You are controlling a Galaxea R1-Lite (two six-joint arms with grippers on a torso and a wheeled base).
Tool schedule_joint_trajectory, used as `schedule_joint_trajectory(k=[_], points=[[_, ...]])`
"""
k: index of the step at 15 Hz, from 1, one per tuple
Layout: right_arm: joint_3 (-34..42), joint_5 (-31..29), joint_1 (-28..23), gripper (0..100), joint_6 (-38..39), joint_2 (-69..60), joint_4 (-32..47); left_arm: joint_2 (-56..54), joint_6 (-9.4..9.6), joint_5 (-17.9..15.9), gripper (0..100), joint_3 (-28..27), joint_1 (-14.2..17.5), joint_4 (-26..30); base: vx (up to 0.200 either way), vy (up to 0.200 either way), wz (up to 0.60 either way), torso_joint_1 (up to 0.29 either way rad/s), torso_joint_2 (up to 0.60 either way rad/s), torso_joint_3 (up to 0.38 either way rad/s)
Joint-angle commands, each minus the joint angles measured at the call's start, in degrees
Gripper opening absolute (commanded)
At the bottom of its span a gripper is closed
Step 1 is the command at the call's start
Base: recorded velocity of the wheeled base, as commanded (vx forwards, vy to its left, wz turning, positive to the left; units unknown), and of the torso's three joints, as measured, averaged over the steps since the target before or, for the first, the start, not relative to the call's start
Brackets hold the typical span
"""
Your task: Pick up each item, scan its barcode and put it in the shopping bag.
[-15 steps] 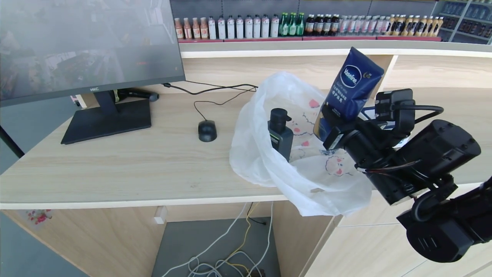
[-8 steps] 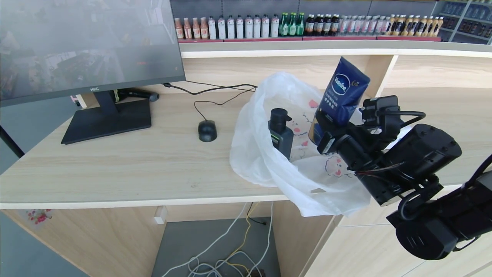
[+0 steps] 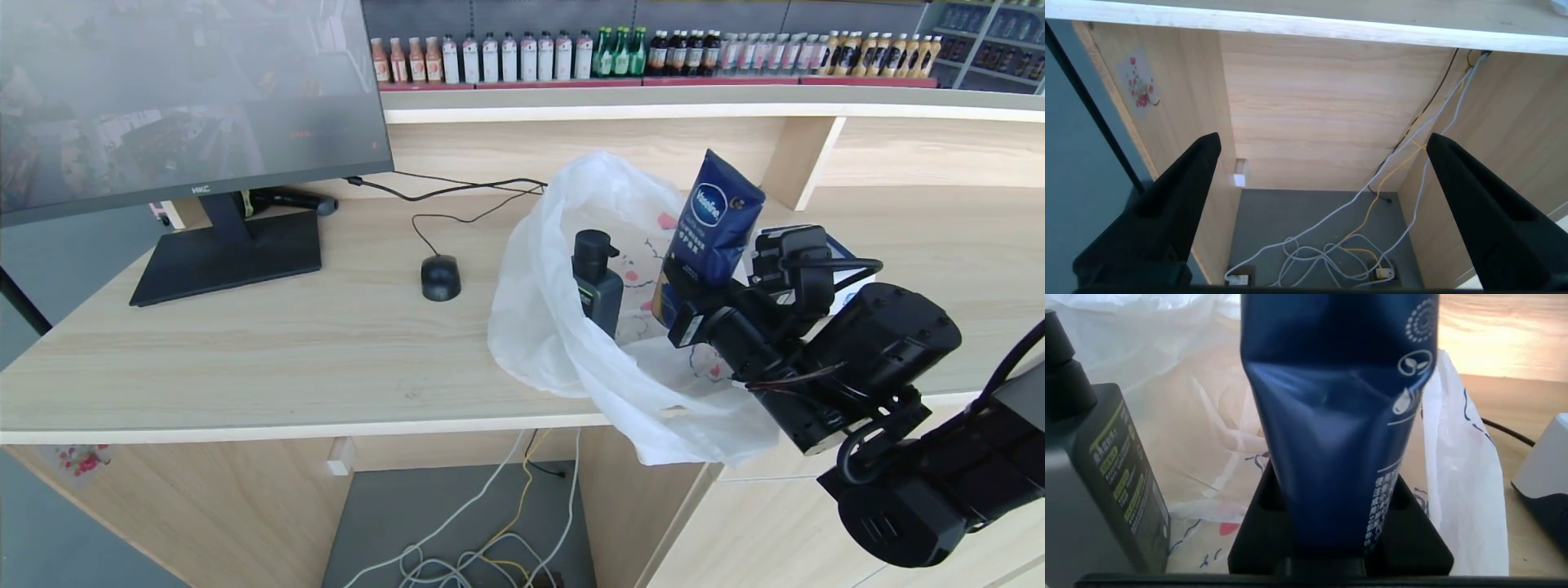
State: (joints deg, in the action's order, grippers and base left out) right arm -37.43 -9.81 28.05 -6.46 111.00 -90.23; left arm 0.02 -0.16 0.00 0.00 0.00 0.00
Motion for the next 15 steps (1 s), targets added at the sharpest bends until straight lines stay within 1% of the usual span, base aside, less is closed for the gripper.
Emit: schedule_joint_trajectory(k=[1,11,13,15], points=[[0.51,-0.03,0.07,0,0.13,0.27,0.23,-0.02,-0.02,0.00,100,0.00,0.00,0.00,0.000,0.000,0.00,0.000,0.00,0.000],[1.48,-0.03,0.34,0,0.31,0.36,0.23,-0.02,-0.11,0.00,100,0.00,0.00,0.00,0.000,0.000,0.00,0.000,0.00,0.000],[1.30,-0.03,0.69,0,0.31,0.36,0.23,-0.02,-0.02,0.00,100,0.00,0.00,0.00,0.000,0.000,0.00,0.000,0.00,0.000],[1.30,-0.12,2.18,0,0.31,0.45,0.23,-0.02,-0.02,0.00,100,0.00,0.00,0.00,0.000,0.000,0.00,0.000,0.00,0.000]])
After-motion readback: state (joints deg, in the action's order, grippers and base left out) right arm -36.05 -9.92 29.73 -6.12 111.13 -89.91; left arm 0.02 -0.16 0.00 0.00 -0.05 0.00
